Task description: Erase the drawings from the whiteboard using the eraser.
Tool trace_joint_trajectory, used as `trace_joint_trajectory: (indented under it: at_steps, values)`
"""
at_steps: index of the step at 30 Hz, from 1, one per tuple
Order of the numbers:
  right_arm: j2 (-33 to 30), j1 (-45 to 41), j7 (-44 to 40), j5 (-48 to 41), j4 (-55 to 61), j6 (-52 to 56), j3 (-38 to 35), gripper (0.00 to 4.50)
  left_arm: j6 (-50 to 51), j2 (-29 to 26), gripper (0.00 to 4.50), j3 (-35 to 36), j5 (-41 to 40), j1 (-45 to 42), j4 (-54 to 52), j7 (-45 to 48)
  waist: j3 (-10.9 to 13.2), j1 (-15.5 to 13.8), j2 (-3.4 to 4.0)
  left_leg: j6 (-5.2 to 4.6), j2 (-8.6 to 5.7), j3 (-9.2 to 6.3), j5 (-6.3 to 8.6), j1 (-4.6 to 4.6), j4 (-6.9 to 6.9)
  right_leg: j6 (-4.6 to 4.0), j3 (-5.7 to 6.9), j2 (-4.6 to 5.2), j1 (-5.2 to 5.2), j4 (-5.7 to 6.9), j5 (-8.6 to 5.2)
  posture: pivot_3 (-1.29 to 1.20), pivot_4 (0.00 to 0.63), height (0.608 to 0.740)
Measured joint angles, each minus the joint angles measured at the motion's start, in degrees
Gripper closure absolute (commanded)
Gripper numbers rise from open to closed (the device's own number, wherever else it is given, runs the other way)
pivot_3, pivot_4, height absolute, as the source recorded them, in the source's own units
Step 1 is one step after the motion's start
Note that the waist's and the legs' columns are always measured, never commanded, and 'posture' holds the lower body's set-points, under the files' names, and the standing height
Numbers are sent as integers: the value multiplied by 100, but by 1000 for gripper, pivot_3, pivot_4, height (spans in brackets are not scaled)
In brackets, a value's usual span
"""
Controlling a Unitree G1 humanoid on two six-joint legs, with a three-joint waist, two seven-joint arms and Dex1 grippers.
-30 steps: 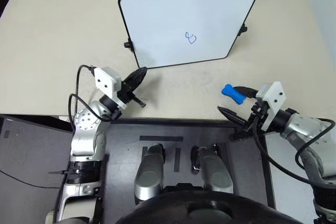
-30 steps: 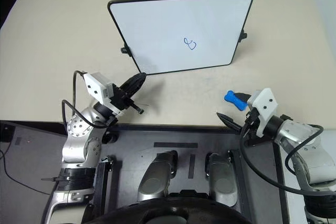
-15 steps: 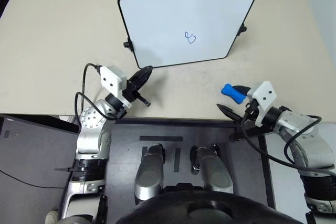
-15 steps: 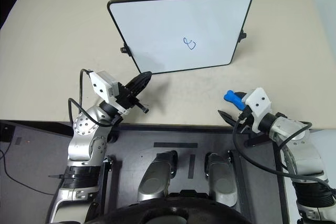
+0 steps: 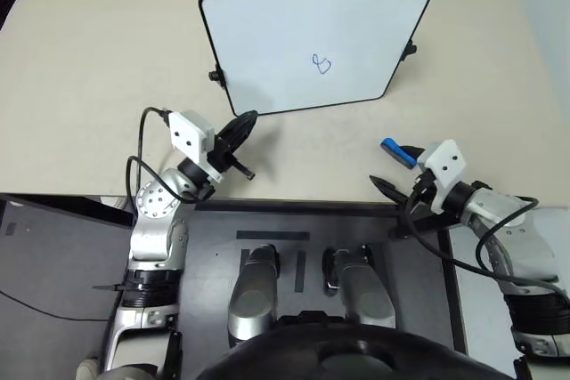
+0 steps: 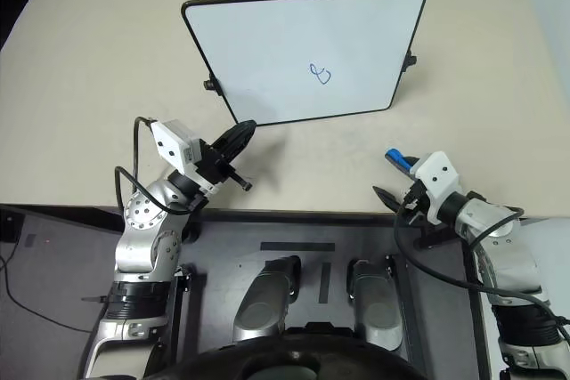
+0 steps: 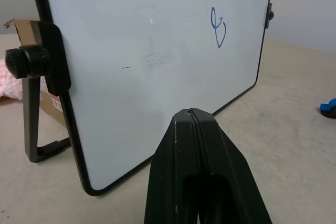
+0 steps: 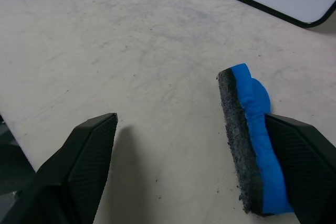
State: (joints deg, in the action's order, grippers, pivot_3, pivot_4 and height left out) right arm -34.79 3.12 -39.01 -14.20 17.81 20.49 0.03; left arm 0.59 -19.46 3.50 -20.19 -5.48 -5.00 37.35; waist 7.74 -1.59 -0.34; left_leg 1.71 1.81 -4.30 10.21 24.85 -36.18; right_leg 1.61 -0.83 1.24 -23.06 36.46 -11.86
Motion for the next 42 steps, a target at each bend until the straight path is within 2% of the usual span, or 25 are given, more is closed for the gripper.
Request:
trace_joint_trajectory:
  at_steps: [10,11,25,26,28,42]
  values:
    - [3,-89,124,-9,88,324,-92,4361,0,-5,4500,0,1,0,0,0,-1,1,-2,1,0,1,0,-2,0,-1,-1,0,0,3,-1,0,150,740]
    - [2,-90,127,3,96,329,-92,4476,0,-4,4500,0,2,0,0,0,-1,1,-2,1,0,0,0,-2,0,-1,-1,0,0,3,-1,0,150,740]
    - [-7,-120,129,220,94,244,-48,4476,0,-3,4500,0,9,0,0,-8,-2,1,-3,3,-1,5,-1,-11,-1,-1,-12,-1,0,15,-1,0,150,740]
    - [-7,-120,129,223,93,242,-48,4023,0,-3,4500,0,9,0,0,-10,-2,2,-3,3,-1,5,-1,-12,-1,-1,-13,-1,0,15,-1,0,150,740]
    - [-7,-121,139,262,73,234,-48,3688,0,-3,4500,0,10,0,0,-14,-2,1,-3,3,-1,6,-1,-12,-1,-1,-15,-1,0,15,-2,0,150,740]
    - [-7,-143,201,383,28,170,-47,3688,0,1,4500,0,16,0,0,-19,-2,-1,-3,5,-2,10,1,-17,0,2,-38,-8,0,15,-3,0,150,740]
